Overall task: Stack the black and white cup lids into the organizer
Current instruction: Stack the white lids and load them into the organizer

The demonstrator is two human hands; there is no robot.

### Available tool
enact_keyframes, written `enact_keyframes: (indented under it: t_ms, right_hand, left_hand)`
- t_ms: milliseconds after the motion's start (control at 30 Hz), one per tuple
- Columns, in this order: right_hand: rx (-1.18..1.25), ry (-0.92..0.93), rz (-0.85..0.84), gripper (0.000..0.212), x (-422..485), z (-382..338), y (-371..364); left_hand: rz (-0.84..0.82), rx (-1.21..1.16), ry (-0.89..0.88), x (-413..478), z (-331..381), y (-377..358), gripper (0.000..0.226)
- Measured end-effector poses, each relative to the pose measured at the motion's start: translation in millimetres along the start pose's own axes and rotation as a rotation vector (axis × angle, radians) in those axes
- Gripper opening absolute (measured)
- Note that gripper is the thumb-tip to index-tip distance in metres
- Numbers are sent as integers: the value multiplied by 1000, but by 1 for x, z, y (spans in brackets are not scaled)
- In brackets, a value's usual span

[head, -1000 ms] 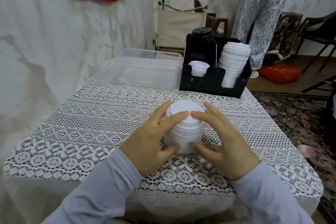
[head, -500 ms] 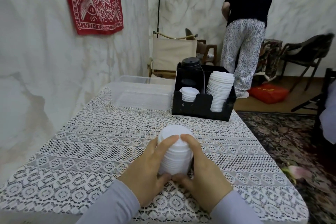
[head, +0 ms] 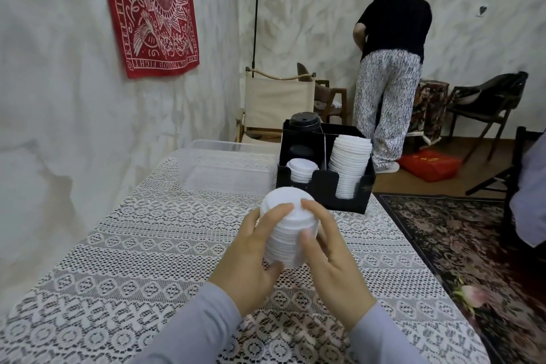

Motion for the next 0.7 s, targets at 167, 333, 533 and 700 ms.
enact_keyframes:
  t_ms: [167,333,533,700]
  right_hand:
    - [281,-142,217,26,23,-1,14]
    - [290,-171,314,21,54,-19,29]
    - [147,-107,374,20,121,-53,54]
    - [218,-276,340,27,166,-36,67]
  left_hand:
    - [-35,-96,26,22,7,-2,74]
    - [106,-413,138,62,12,9,35]
    - [315,-656,452,138,-3,19,64]
    - [283,-764,563,181,-20,10,24]
Point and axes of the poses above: each hand's wrist, its own x-axis towards the middle knuckle, its own y-axis out of the back of the hand, z = x × y, the point moved 7 cm from there along x, towards the middle knuckle, and after that the axes turned 5 degrees about -y, right-handed, at the moved point
